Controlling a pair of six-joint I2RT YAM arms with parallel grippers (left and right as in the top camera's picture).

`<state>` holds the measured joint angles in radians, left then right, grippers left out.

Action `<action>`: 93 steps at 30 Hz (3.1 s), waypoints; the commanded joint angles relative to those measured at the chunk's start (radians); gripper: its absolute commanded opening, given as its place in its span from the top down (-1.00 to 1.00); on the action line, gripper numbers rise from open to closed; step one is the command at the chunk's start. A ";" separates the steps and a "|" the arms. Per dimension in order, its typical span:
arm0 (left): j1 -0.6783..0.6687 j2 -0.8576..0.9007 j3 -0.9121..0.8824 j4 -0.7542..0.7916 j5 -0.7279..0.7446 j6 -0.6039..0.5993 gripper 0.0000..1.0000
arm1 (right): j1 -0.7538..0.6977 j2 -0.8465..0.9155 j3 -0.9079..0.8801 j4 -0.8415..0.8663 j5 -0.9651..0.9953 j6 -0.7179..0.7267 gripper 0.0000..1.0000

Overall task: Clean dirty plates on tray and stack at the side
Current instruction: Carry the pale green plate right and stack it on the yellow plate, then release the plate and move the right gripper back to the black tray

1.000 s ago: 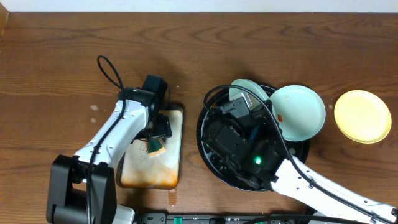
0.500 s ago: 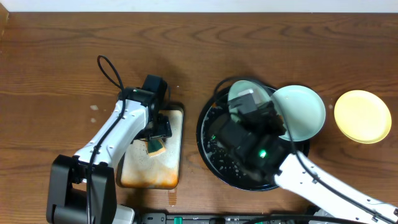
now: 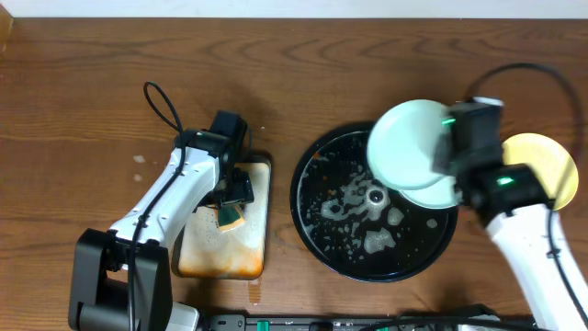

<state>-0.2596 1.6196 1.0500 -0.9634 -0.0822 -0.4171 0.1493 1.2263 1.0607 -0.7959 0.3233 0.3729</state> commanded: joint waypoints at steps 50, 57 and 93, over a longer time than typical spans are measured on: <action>0.003 -0.007 -0.006 -0.003 -0.008 0.005 -0.84 | -0.539 0.138 0.017 -0.024 -0.608 -0.330 -0.13; 0.003 -0.007 -0.006 -0.003 -0.008 0.005 -0.84 | -0.329 0.203 0.010 0.016 -0.182 -0.329 -0.10; 0.003 -0.007 -0.006 -0.003 -0.008 0.005 -0.84 | -0.337 0.416 0.011 0.015 -0.319 -0.232 0.97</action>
<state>-0.2596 1.6196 1.0496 -0.9634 -0.0818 -0.4171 -0.1867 1.6615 1.0695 -0.7689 0.0696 0.0933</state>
